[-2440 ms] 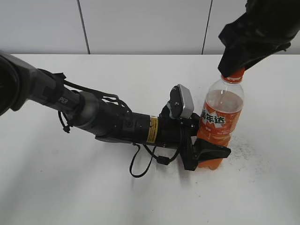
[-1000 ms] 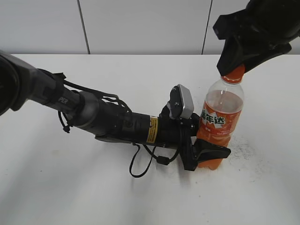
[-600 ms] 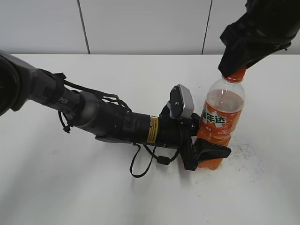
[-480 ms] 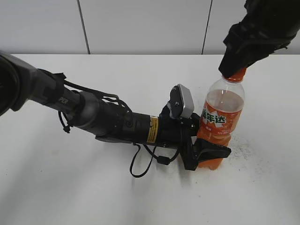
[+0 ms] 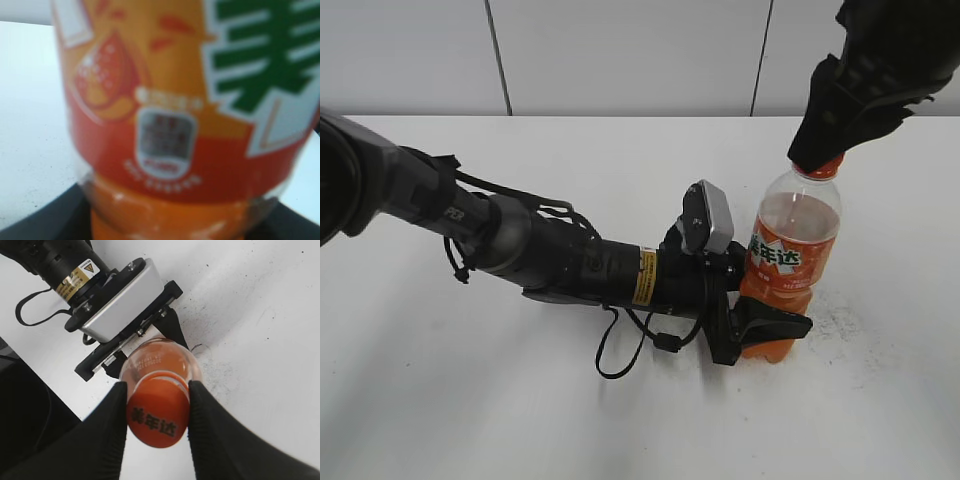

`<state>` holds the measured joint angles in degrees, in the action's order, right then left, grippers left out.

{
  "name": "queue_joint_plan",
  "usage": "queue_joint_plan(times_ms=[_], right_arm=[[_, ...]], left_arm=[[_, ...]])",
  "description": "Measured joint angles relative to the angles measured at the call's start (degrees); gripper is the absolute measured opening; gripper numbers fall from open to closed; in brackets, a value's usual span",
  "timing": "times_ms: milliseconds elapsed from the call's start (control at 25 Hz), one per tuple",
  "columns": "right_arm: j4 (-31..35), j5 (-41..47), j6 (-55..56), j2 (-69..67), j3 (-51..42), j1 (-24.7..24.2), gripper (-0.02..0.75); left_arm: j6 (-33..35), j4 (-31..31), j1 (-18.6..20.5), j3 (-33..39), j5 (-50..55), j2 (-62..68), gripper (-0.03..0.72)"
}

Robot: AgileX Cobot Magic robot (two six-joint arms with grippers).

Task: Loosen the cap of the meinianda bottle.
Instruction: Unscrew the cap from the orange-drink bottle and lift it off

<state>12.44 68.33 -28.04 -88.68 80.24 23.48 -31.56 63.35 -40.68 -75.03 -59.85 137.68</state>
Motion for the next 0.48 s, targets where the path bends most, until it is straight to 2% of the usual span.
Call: queue_joint_plan(times_ms=[480], right_arm=[[0.05,0.54,-10.01,0.31,0.0,0.0,0.274]], left_arm=[[0.1,0.4,0.0,0.0,-0.17,0.0,0.475]])
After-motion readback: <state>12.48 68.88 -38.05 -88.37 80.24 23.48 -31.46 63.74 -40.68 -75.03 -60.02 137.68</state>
